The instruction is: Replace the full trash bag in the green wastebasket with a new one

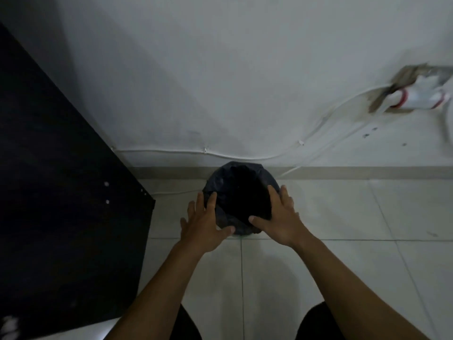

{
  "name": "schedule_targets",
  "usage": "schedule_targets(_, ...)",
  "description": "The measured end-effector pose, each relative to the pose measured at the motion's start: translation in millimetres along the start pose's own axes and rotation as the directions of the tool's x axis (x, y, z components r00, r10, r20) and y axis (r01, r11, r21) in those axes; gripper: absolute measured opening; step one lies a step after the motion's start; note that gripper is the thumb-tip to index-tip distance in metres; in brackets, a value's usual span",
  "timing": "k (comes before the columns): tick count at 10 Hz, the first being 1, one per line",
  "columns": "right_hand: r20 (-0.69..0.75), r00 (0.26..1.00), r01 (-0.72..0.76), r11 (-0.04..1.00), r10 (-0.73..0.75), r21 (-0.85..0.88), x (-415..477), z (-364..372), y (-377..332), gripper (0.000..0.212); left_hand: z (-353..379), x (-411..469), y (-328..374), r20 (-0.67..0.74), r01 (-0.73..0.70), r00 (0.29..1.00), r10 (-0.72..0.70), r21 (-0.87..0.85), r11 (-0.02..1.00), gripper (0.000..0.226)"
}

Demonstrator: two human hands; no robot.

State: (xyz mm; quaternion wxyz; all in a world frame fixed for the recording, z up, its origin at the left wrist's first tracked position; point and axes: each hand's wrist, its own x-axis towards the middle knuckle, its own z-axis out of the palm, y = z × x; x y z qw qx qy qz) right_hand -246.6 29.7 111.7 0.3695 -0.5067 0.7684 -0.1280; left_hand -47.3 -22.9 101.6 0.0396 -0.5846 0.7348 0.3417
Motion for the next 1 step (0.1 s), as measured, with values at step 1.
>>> schedule_targets(1,-0.035,0.999,0.007,1.000,-0.008,-0.017,-34.5,-55.0,-49.2,0.098,-61.2,-30.3,35.6,-0.078,-0.015,0.997,0.013,-0.020,1.000,0.102)
